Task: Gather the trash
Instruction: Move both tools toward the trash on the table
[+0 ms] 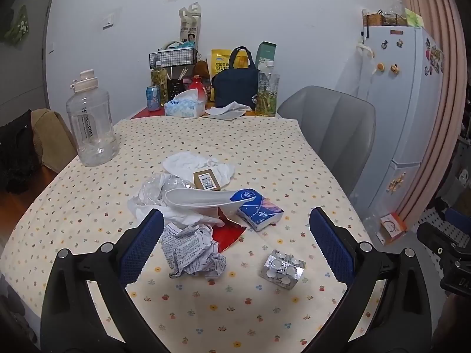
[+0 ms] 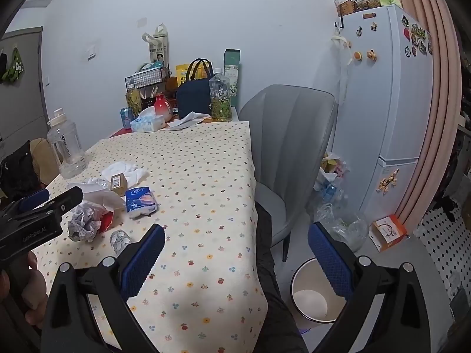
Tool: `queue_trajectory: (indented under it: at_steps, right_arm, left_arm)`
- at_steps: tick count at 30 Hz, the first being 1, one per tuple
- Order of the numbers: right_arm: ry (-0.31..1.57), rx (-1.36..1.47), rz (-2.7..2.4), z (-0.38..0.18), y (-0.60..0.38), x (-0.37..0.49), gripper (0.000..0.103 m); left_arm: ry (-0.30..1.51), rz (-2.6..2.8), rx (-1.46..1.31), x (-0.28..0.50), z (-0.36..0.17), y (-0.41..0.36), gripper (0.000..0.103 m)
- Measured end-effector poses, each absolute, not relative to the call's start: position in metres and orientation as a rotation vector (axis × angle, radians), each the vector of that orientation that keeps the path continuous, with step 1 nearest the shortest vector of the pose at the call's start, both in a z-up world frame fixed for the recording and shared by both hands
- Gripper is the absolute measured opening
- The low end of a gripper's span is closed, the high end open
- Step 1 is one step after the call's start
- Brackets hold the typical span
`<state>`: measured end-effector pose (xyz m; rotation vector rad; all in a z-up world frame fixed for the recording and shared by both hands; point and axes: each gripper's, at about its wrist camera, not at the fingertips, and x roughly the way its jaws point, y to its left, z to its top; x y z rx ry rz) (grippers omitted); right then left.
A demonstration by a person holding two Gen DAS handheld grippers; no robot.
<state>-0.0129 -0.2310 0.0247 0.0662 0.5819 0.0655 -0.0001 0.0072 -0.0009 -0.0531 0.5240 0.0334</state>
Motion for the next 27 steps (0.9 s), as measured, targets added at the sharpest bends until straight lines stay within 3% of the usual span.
queue_trajectory:
  at_steps: [27]
  right_arm:
    - [0.577,0.051,0.080,0.0218,-0.2234,-0.0115,0.095]
  left_arm:
    - [0.534,0.057,-0.069,-0.0007,-0.0039,0.0146,0.099]
